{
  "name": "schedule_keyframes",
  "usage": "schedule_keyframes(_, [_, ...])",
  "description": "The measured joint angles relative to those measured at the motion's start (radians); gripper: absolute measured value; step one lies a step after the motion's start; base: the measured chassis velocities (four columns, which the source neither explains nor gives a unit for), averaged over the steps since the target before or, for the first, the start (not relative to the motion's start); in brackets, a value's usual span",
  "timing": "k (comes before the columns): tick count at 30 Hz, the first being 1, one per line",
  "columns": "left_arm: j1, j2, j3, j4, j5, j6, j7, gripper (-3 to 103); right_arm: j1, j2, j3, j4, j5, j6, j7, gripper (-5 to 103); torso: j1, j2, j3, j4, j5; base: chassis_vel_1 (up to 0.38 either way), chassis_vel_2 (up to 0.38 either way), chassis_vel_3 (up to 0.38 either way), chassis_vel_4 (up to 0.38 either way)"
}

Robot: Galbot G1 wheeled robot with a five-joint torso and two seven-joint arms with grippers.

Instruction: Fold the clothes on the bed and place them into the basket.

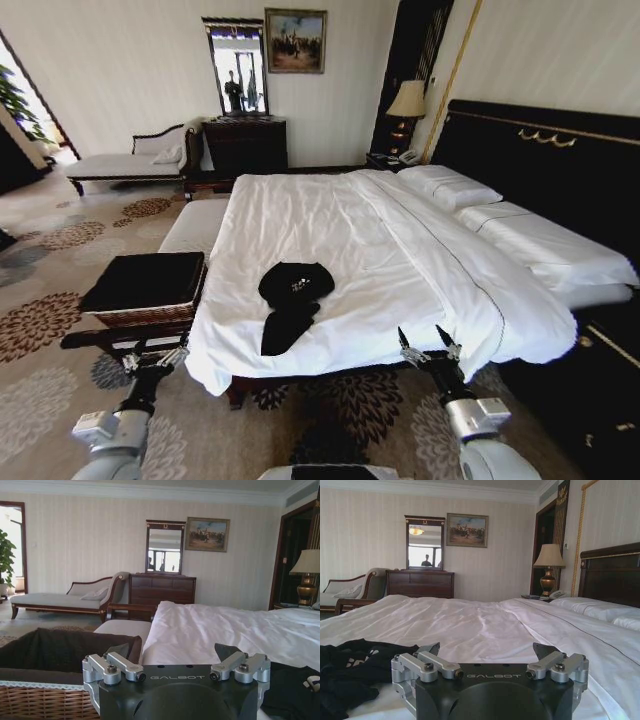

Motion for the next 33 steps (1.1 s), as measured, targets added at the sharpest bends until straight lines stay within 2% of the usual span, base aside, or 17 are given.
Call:
schedule_keyframes(12, [0.0, -0.003, 0.004, 0.003, 0.003, 0.001, 0.0, 97, 0.002, 0.003, -0.005, -0.007, -0.015, 0.005, 0.0, 100, 0.001, 0.0, 0.0, 0.0, 0.0005, -0.187, 0.062, 0.195, -0.072])
schedule_keyframes(33, [-0.002, -0.002, 0.014, 0.008, 0.008, 0.004, -0.001, 97, 0.0, 0.01, -0.012, -0.013, -0.016, 0.016, 0.0, 100, 0.0, 0.0, 0.0, 0.0, 0.0003, -0.087, 0.08, 0.081, -0.087])
